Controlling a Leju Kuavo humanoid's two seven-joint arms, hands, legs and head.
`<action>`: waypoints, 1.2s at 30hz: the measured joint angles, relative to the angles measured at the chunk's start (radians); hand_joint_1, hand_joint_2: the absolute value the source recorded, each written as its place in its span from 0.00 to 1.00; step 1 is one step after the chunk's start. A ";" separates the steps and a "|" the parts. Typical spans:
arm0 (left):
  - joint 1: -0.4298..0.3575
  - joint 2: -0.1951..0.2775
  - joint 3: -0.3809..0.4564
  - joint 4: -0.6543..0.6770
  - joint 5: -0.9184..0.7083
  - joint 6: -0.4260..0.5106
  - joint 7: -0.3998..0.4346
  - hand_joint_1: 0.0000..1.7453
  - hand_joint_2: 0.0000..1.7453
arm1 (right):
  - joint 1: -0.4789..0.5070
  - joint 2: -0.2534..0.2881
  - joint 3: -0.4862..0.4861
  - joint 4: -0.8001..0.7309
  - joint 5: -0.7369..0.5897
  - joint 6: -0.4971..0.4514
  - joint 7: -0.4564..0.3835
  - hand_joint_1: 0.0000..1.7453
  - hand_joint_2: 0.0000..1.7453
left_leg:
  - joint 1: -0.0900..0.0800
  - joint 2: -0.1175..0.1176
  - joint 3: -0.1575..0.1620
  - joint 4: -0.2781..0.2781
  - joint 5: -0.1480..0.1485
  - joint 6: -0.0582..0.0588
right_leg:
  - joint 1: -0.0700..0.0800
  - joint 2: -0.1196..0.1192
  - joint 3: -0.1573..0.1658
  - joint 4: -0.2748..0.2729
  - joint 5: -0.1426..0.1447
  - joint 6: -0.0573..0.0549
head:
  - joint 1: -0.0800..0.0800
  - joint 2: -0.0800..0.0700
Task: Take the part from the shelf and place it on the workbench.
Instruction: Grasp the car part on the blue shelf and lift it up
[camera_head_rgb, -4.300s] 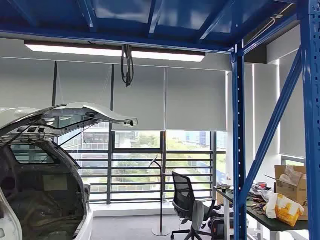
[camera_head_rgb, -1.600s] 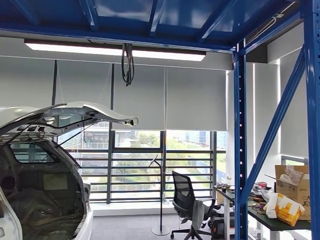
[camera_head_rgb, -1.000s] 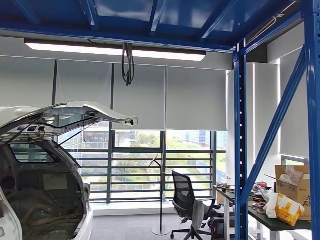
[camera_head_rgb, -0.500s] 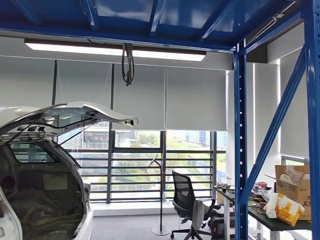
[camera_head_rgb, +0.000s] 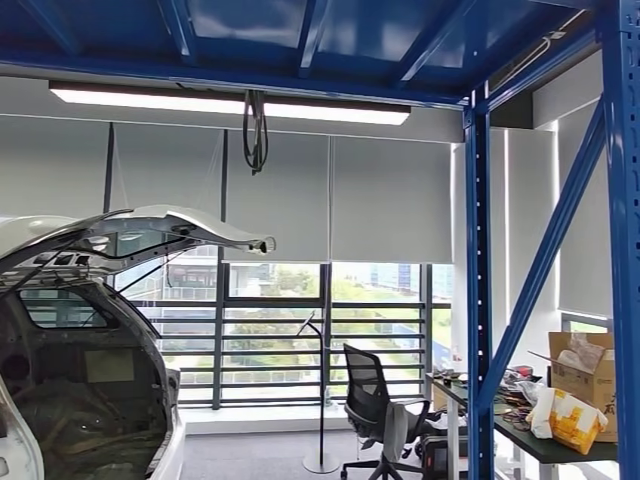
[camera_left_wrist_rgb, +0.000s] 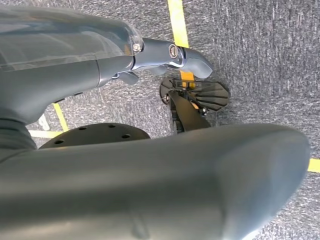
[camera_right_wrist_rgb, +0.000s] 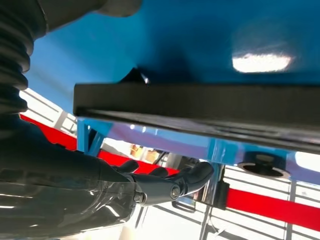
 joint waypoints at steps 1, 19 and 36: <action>0.000 0.000 0.000 0.000 0.000 0.000 0.000 0.00 0.00 | -0.005 0.001 -0.002 0.002 0.002 -0.001 0.000 0.00 1.00 | 0.000 0.000 0.000 0.000 0.000 0.000 | 0.000 0.000 0.000 0.000 0.000 0.000 | 0.000 0.000; -0.002 0.000 0.000 0.000 -0.011 -0.006 -0.014 0.00 0.00 | -0.043 0.009 -0.030 -0.008 0.016 0.007 0.005 0.00 1.00 | 0.000 0.000 0.000 0.000 0.000 0.000 | 0.000 0.000 0.000 0.000 0.000 0.000 | 0.000 0.000; -0.001 0.000 0.000 0.000 -0.020 -0.003 -0.014 0.00 0.00 | -0.029 0.028 -0.060 0.028 0.024 -0.013 0.007 0.00 1.00 | 0.000 0.000 0.000 0.000 0.000 0.000 | 0.000 0.000 0.000 0.000 0.000 0.000 | 0.000 0.000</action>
